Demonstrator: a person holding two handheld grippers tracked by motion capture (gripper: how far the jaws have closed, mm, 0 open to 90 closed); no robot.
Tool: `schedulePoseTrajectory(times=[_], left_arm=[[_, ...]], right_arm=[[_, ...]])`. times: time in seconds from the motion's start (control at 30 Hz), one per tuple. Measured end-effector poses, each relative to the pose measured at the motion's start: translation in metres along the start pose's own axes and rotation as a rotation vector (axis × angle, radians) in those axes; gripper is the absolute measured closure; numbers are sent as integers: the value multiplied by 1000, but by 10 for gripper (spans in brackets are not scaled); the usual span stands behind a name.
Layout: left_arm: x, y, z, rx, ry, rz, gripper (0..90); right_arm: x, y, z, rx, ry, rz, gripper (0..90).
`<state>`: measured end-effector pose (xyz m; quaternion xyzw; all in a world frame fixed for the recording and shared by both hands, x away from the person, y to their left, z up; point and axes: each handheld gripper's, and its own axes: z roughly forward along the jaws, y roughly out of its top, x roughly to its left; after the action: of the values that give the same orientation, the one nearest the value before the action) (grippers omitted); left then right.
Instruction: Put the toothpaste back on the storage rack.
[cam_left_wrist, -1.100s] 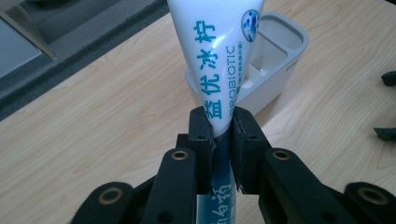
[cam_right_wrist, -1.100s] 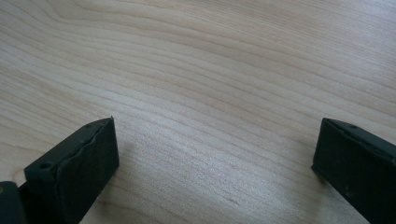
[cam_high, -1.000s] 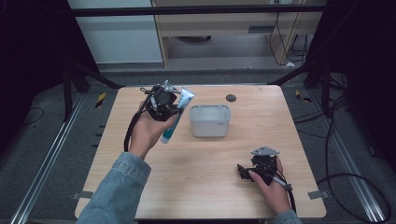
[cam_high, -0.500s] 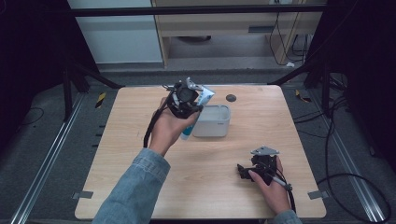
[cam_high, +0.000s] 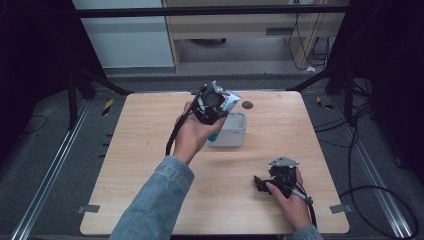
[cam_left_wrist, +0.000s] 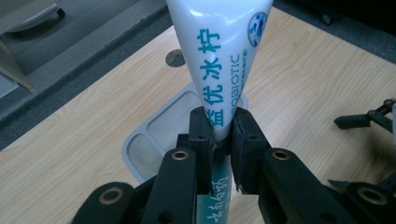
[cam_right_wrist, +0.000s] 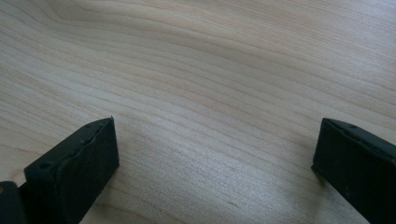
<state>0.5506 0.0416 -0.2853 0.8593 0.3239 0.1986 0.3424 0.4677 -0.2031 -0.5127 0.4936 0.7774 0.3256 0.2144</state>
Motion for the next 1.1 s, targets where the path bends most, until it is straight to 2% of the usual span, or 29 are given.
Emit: schedulePoseTrajectory(times=[0.13, 0.27, 0.5, 0.63, 0.9, 1.1], left_arm=[[-4, 4, 0, -6, 11, 16, 797], [-2, 9, 1, -17, 11, 2, 798], [-7, 21, 5, -32, 13, 13, 798], [-10, 24, 11, -37, 1, 2, 798], [-16, 32, 15, -60, 0, 19, 798], [-16, 35, 16, -78, -6, 4, 798]], right_arm=[[0, 0, 0, -2, -1, -2, 3], [0, 0, 0, -2, -2, -2, 4], [0, 0, 0, -4, -1, 2, 4], [0, 0, 0, -5, -1, 1, 4], [0, 0, 1, -5, -1, -2, 4], [0, 0, 1, -5, -1, -3, 4]])
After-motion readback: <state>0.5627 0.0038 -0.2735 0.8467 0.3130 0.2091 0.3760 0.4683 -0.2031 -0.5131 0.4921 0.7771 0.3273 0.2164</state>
